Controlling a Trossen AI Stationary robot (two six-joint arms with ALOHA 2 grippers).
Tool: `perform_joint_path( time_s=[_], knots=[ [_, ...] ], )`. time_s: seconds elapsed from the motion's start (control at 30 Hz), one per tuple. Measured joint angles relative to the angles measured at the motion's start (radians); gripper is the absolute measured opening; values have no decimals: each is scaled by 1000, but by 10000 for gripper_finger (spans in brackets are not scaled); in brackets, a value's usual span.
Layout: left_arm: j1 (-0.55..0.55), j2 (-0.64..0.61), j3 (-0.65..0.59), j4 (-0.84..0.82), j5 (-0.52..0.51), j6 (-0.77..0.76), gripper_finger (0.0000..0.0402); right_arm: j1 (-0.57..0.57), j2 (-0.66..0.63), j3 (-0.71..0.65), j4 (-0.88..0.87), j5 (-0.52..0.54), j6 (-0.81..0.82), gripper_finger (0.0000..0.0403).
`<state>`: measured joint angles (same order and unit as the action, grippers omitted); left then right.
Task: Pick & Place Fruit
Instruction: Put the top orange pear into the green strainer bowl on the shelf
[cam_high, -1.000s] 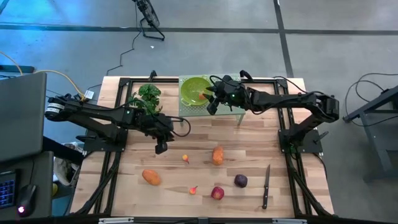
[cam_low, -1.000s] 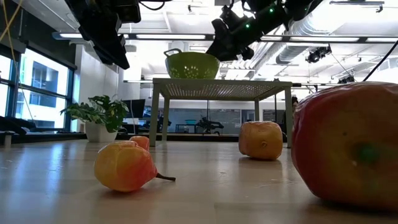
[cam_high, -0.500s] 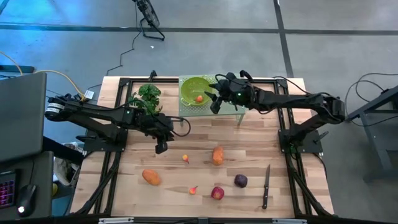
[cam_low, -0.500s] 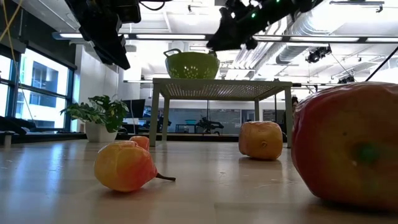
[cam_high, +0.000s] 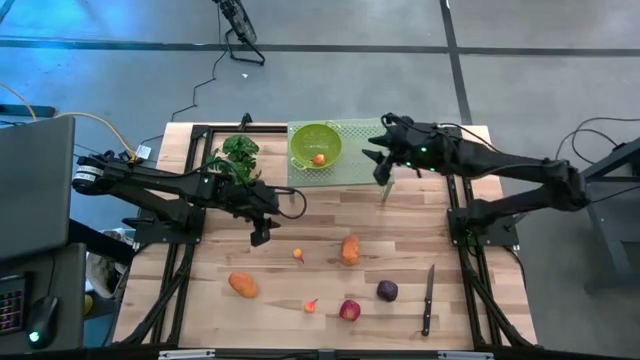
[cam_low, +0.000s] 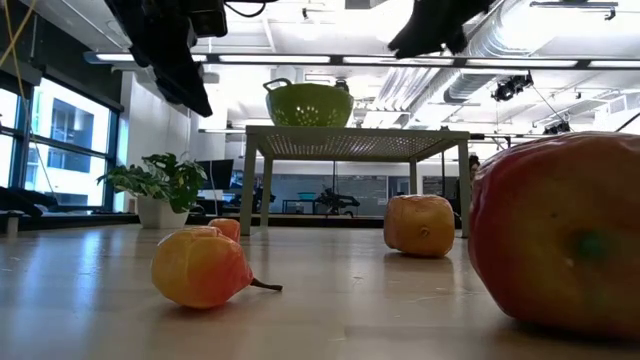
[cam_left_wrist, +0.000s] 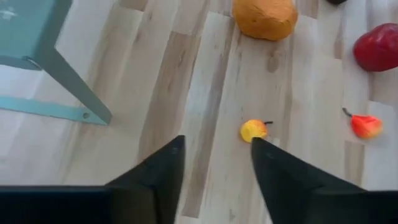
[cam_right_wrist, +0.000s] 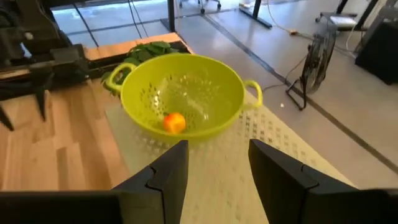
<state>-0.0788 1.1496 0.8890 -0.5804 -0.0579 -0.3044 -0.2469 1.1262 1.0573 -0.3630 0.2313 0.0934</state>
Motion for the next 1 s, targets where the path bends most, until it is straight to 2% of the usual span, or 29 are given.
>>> perform_joint_path(
  time_s=[0.17, 0.3, 0.7, 1.0],
  knots=[
    [0, 0, 0, 19, -1, 38, 244, 47, -89, -57, -39, 2, 33, 160],
    [0, 0, 0, 44, -1, 66, 267, 94, -153, -133, -39, 9, 74, 160],
    [0, 4, 0, 117, 5, 265, 271, 241, -228, -327, -7, 32, 176, 160],
    [-66, 132, 0, 157, 44, 386, 271, 365, -237, -466, 149, 32, 181, 160]
  ],
)
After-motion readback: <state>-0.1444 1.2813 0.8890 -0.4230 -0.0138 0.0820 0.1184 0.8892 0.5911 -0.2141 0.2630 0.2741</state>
